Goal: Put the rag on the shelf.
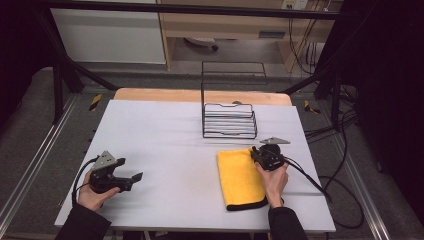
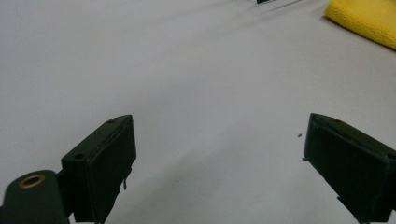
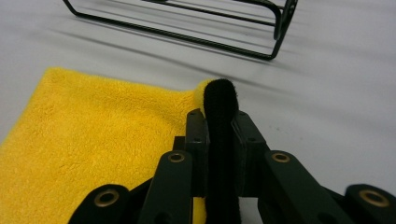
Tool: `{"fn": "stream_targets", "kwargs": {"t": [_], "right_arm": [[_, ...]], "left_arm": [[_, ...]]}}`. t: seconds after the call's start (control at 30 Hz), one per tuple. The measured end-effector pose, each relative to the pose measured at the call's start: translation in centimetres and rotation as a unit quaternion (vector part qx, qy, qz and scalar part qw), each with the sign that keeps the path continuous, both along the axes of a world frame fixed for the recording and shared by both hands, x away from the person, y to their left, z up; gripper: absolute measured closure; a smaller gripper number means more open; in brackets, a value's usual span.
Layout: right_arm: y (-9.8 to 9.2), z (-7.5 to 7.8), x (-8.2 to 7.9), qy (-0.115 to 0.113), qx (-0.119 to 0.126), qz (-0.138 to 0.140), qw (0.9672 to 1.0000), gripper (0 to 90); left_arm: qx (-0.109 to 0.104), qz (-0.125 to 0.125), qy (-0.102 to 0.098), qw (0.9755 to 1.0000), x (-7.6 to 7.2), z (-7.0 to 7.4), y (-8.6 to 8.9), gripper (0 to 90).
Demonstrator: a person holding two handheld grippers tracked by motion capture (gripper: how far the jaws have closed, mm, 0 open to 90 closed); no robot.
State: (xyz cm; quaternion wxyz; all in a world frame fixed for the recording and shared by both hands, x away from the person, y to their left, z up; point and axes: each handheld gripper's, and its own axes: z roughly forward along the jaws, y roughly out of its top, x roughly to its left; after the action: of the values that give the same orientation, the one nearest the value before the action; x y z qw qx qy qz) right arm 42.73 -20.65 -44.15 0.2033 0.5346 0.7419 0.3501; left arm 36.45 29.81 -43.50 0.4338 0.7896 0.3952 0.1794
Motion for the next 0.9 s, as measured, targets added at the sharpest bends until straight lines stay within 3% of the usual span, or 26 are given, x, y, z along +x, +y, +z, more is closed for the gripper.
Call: {"fn": "stream_targets", "kwargs": {"t": [0.13, 0.27, 0.43, 0.6, 0.9], "right_arm": [[-0.1, -0.3, 0.0, -0.003, -0.002, -0.002, 1.0000, 77.7], [-0.4, -0.3, -0.1, -0.017, -0.003, 0.009, 0.9998, 70.8], [-1.8, 0.8, -0.4, -0.043, 0.032, 0.031, 0.9981, 49.8], [-2.8, 1.7, -1.2, -0.050, 0.049, 0.069, 0.9951, 32.2], [-4.5, 1.2, -2.2, -0.048, 0.089, 0.102, 0.9897, 13.2]], "left_arm": [[0.000, 0.000, 0.000, 1.0000, 0.0, 0.0, -0.1, 9.2], [0.002, 0.001, 0.003, 1.0000, 0.1, 0.0, -0.2, 8.2], [0.006, 0.007, 0.004, 1.0000, 0.2, 0.0, -0.3, 8.0], [0.007, 0.007, 0.006, 0.9999, 0.4, 0.1, -0.8, 8.0], [0.021, -0.004, 0.015, 0.9997, 1.0, 0.1, -2.9, 7.7]]}}
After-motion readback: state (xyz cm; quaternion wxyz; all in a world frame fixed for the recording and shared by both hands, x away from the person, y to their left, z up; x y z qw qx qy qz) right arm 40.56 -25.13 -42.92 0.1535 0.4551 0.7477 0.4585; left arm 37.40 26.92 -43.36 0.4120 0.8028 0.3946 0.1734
